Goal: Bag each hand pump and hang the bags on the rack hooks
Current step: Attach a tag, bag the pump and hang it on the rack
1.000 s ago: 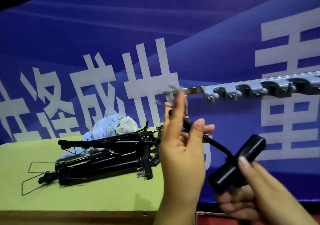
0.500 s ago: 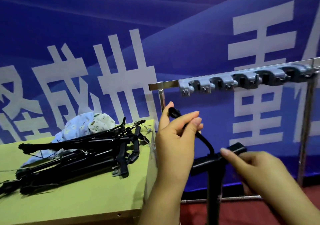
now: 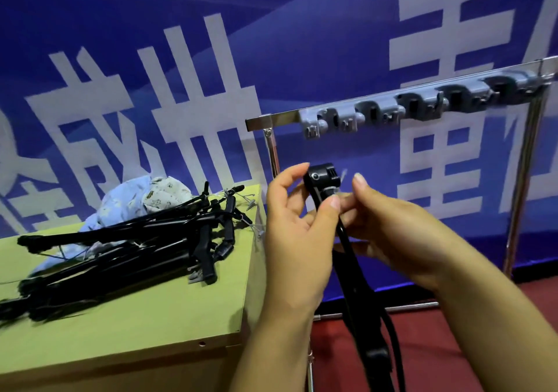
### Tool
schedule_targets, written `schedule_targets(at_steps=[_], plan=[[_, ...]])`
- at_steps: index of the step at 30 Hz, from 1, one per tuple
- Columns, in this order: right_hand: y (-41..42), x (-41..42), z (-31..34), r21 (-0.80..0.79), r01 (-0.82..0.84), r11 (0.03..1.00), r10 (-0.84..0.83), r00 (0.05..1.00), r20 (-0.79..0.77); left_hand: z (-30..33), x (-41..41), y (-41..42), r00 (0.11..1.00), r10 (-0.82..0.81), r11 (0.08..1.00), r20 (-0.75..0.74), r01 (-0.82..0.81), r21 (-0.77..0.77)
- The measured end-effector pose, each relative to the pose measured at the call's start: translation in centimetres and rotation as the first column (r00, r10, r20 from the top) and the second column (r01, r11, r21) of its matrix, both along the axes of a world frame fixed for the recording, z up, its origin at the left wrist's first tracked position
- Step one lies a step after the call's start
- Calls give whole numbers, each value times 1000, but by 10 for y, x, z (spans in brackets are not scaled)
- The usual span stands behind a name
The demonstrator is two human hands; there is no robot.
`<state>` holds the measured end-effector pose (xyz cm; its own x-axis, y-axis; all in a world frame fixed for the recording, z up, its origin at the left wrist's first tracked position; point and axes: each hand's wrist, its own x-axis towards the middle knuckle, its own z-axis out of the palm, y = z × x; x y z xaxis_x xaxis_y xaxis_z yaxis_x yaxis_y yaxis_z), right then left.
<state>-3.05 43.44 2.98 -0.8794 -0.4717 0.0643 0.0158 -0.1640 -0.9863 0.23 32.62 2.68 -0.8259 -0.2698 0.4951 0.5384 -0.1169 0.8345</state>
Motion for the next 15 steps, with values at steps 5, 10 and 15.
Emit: schedule_targets(at_steps=[5,10,15], plan=[[-12,1,-3,-404,153,902,-152,988,34,-8,2,-2,996,-84,991,20,81,110],[-24,9,-1,-448,247,859,-312,947,-76,-17,6,3,996,-1,999,84,-3,52],[-27,11,-3,-447,294,845,-390,910,-139,-26,8,6,997,35,995,65,-29,-91]])
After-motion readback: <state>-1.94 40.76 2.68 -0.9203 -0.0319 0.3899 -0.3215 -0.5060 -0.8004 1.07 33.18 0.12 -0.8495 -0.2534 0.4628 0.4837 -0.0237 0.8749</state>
